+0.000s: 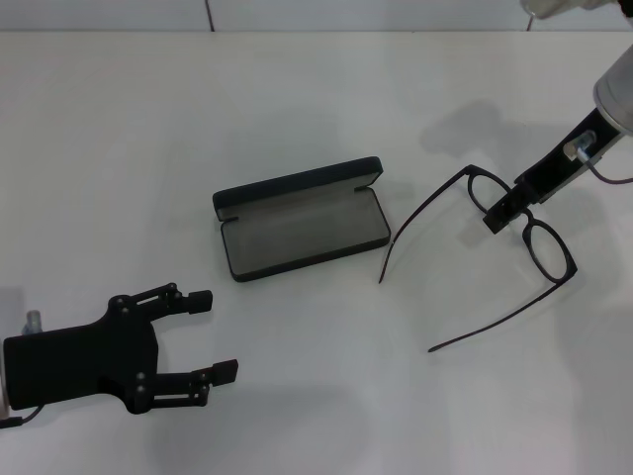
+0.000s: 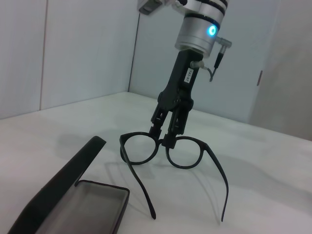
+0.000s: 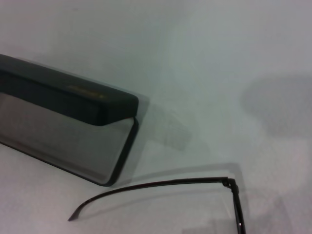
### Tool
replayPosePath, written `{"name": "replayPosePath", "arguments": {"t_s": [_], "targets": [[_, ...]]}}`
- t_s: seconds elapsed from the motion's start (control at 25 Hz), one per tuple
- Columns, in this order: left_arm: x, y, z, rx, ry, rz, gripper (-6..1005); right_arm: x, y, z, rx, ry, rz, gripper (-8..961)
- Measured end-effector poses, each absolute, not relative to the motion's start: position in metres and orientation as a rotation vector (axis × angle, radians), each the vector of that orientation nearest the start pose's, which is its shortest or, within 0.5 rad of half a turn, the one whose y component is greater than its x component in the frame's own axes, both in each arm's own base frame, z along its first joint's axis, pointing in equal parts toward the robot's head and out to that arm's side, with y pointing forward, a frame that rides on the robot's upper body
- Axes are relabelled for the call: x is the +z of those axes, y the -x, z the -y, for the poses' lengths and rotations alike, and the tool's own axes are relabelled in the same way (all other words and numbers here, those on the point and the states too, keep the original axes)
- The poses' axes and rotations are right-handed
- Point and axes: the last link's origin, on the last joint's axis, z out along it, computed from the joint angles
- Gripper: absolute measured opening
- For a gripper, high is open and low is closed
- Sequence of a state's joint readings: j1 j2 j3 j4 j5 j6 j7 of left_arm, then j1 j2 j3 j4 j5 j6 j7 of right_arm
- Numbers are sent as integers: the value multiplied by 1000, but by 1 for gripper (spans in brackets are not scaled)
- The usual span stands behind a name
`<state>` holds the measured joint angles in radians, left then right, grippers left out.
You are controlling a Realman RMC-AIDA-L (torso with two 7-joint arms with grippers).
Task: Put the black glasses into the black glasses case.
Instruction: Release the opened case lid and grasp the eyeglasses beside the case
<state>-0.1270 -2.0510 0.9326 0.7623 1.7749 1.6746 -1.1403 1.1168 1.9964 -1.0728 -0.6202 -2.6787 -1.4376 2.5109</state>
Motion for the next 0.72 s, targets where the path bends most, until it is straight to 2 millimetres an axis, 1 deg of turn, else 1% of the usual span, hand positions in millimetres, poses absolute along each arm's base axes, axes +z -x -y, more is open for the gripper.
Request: {"name": "replayPosePath", "arguments": {"t_s": [0.36,0.72], "targets": [[8,325,-217,-711,2717,528,881,-19,-160,-430,-561,2566,-1148,824],[8,325,-216,-711,2716,528,871,-22,-162,-429,-554,2559,-1157,776]]}}
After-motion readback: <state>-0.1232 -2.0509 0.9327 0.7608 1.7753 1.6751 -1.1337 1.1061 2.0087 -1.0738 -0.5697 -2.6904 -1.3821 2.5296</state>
